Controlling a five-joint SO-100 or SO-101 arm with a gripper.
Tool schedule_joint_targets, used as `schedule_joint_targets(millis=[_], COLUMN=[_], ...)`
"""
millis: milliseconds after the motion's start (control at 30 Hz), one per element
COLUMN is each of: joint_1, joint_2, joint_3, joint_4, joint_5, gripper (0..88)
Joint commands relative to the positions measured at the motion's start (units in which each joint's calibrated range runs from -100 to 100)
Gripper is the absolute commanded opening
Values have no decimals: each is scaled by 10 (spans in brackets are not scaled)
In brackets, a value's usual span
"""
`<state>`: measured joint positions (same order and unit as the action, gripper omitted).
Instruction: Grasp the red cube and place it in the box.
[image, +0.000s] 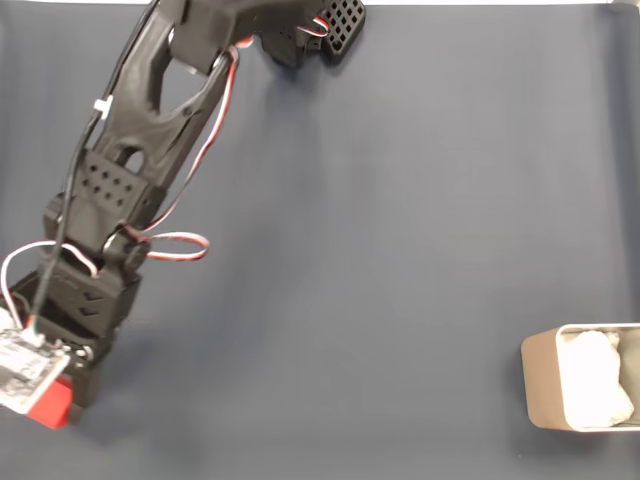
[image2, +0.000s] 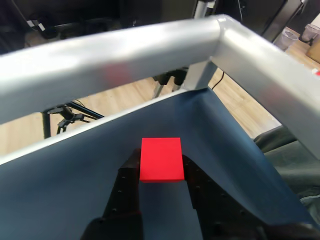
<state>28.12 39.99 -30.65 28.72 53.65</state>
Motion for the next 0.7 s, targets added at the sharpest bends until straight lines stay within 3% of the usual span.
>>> schedule_joint_targets(millis=[0,667], joint_1=[-37,-224], joint_2=[-134,-307], joint_3=[47,96], joint_4=[7,79], joint_5=[-5,-5], gripper=[40,42])
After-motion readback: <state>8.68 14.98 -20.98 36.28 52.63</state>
